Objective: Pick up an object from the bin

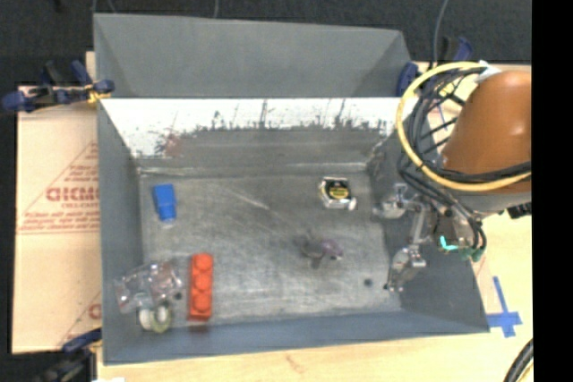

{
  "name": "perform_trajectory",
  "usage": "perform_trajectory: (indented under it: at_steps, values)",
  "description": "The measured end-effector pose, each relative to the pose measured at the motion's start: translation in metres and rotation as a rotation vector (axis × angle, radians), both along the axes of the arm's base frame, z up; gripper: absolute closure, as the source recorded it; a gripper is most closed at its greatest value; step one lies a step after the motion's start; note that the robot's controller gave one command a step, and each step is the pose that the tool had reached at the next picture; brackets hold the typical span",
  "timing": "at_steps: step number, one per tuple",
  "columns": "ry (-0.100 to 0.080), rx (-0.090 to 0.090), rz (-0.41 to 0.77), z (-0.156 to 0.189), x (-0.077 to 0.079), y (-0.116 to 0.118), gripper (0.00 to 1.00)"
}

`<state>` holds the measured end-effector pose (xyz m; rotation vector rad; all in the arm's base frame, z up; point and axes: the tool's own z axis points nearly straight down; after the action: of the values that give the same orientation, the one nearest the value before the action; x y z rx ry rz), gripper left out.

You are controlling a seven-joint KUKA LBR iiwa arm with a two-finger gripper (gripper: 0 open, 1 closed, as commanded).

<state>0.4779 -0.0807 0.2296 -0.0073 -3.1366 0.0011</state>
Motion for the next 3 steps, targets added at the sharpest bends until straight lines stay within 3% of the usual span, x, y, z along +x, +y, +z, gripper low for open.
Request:
perform_trajectory:
  at_steps: [1, 2, 3]
  values:
    - [-0.004, 0.001, 0.022, -0.14, 0.021, 0.064, 0.0]
    - [-0.01, 0.003, 0.017, -0.156, 0.058, 0.016, 0.0]
    - [-0.021, -0.001, 0.022, -0.153, 0.06, 0.016, 1.0]
